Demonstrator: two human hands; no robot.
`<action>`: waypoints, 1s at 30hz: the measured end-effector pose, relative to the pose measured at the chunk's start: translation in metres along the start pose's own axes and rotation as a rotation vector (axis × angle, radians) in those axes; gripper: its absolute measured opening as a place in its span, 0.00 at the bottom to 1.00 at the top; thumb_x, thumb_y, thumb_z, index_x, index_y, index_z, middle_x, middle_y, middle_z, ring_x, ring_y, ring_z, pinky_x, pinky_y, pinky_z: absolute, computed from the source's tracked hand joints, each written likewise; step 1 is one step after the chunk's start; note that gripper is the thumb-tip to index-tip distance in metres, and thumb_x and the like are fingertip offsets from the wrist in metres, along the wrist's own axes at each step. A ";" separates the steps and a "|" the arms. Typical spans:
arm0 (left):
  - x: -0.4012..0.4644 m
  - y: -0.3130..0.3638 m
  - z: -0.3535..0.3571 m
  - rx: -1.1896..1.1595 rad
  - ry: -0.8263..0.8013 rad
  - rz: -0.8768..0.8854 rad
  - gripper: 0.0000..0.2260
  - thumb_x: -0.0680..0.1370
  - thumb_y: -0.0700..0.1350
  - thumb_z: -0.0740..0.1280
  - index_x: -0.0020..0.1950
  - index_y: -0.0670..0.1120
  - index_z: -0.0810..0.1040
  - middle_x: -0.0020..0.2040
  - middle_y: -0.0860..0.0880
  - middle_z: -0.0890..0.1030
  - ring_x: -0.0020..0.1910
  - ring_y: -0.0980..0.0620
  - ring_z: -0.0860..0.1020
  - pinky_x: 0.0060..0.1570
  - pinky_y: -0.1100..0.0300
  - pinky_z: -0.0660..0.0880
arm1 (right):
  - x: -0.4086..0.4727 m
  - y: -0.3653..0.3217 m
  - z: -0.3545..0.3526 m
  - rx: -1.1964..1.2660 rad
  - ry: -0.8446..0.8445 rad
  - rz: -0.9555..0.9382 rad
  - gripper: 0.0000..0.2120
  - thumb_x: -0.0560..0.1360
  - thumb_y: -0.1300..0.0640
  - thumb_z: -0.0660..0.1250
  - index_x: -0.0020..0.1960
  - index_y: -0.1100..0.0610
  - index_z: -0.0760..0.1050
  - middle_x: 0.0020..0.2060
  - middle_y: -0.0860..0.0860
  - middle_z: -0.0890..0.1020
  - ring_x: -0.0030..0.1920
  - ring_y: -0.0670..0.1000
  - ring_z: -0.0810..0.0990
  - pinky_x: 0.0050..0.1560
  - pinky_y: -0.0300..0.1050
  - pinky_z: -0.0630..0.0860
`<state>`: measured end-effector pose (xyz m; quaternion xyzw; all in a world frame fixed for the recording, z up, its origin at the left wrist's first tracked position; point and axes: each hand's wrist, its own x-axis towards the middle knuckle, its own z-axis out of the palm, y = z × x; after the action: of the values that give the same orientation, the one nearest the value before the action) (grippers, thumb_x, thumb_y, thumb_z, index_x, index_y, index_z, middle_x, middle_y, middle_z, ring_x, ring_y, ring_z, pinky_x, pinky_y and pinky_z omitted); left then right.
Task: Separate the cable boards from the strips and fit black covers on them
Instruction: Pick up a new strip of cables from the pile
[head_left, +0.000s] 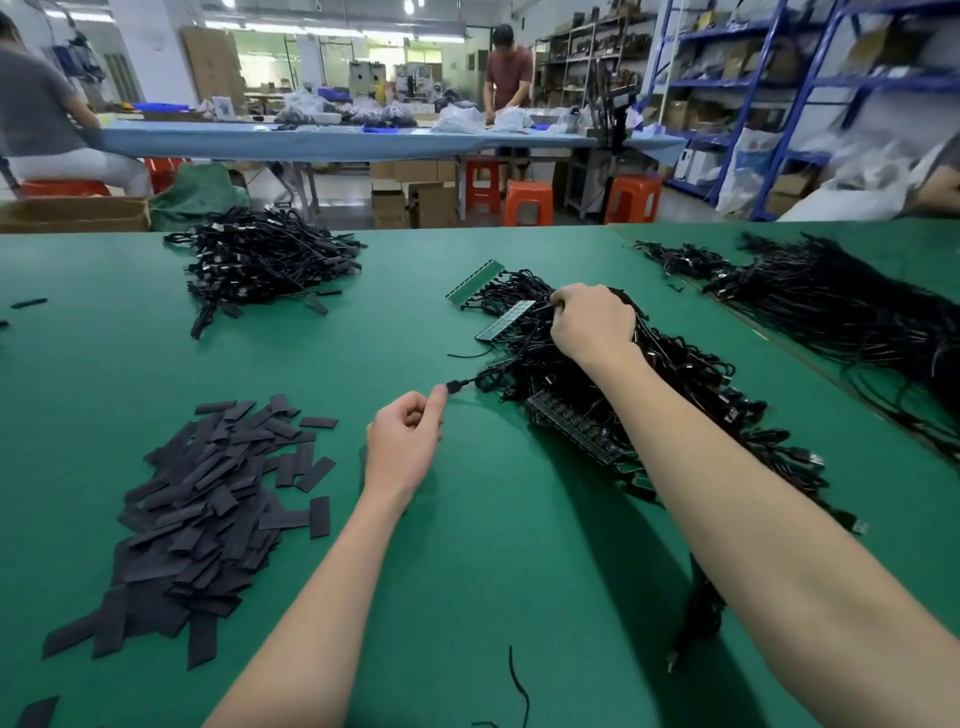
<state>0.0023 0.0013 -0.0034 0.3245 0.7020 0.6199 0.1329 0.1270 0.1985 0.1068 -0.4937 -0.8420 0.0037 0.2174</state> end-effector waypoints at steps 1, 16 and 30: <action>0.000 0.000 0.000 -0.002 -0.005 -0.004 0.27 0.72 0.68 0.64 0.36 0.42 0.74 0.28 0.53 0.77 0.28 0.56 0.74 0.44 0.47 0.79 | 0.000 0.000 0.000 0.029 0.038 0.003 0.18 0.79 0.59 0.61 0.66 0.47 0.79 0.54 0.54 0.85 0.55 0.59 0.81 0.44 0.45 0.69; 0.000 0.001 0.000 -0.017 -0.030 -0.016 0.24 0.72 0.67 0.64 0.35 0.46 0.74 0.28 0.52 0.78 0.30 0.52 0.72 0.41 0.54 0.74 | -0.008 -0.055 -0.058 0.587 0.469 -0.096 0.14 0.81 0.50 0.61 0.62 0.45 0.82 0.44 0.44 0.87 0.33 0.46 0.78 0.33 0.39 0.69; -0.004 0.006 -0.013 -0.204 0.022 -0.046 0.19 0.81 0.57 0.64 0.37 0.47 0.74 0.30 0.53 0.75 0.33 0.52 0.71 0.39 0.53 0.68 | -0.087 -0.025 0.002 1.337 -0.163 0.290 0.13 0.81 0.51 0.65 0.65 0.45 0.78 0.51 0.46 0.87 0.47 0.42 0.85 0.44 0.39 0.76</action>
<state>-0.0008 -0.0109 0.0041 0.2862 0.6440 0.6883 0.1718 0.1418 0.1141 0.0788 -0.3592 -0.5980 0.5885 0.4086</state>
